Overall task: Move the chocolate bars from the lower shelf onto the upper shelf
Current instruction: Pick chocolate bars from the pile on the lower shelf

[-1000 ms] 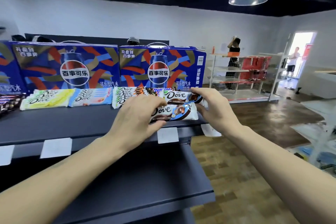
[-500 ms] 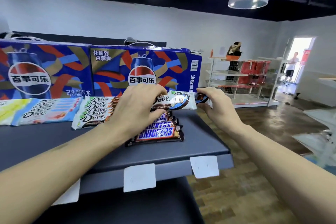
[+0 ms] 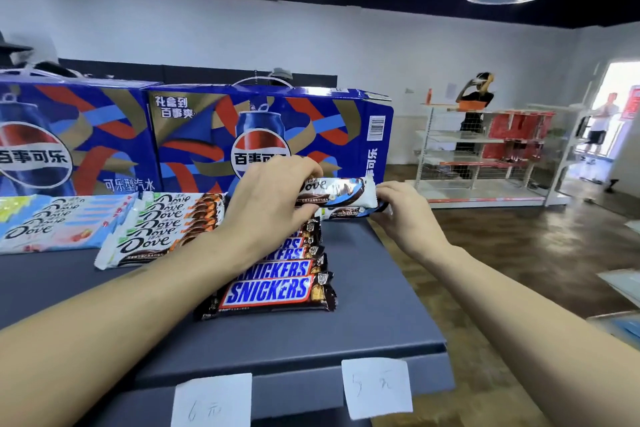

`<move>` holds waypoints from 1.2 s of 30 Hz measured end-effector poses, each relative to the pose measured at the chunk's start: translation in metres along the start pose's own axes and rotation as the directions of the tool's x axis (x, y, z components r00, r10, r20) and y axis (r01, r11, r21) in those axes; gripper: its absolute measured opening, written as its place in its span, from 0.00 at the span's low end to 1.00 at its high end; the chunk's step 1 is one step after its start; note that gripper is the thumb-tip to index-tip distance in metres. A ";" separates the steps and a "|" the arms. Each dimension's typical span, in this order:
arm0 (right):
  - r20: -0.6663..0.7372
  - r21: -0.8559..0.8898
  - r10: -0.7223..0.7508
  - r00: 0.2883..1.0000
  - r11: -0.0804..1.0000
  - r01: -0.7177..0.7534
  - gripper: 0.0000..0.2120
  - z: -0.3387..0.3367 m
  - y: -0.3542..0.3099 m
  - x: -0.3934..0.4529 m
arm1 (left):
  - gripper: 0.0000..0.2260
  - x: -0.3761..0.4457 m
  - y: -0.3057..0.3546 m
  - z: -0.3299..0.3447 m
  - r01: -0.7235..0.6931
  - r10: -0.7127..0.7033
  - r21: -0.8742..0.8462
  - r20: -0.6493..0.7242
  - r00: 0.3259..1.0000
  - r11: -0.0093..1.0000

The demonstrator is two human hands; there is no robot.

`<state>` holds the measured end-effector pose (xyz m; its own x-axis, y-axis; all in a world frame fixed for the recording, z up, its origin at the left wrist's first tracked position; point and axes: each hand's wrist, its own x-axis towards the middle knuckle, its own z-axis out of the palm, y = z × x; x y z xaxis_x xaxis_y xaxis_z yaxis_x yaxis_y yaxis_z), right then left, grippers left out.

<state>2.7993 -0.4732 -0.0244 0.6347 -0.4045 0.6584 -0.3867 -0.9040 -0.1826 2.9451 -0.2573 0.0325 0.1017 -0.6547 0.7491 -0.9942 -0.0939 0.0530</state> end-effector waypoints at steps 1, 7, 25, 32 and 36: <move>0.002 0.004 -0.004 1.000 1.000 0.004 0.16 0.002 0.000 0.001 | 0.15 0.001 0.000 0.002 0.002 -0.002 0.002 0.007 1.000 1.000; 0.017 0.044 -0.002 1.000 0.999 0.001 0.13 0.012 0.002 0.014 | 0.16 0.008 -0.002 0.012 0.016 -0.017 0.026 0.027 0.999 1.000; 0.057 0.067 0.007 0.998 0.998 -0.011 0.19 0.019 0.014 0.016 | 0.17 0.013 -0.010 0.021 0.040 -0.043 0.047 0.064 0.997 0.998; 0.040 0.072 0.034 0.999 0.997 -0.037 0.21 0.010 0.019 0.008 | 0.19 0.021 -0.010 0.026 0.048 -0.060 0.115 0.105 0.993 0.992; 0.005 0.072 0.055 0.998 0.996 -0.055 0.17 0.001 0.023 0.003 | 0.20 0.033 0.000 0.036 0.028 -0.051 0.143 0.164 0.985 0.989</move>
<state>2.7931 -0.4948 -0.0279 0.6157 -0.4539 0.6441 -0.3718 -0.8880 -0.2705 2.9496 -0.3061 0.0330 0.1571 -0.7631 0.6269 -0.9756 -0.2183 -0.0214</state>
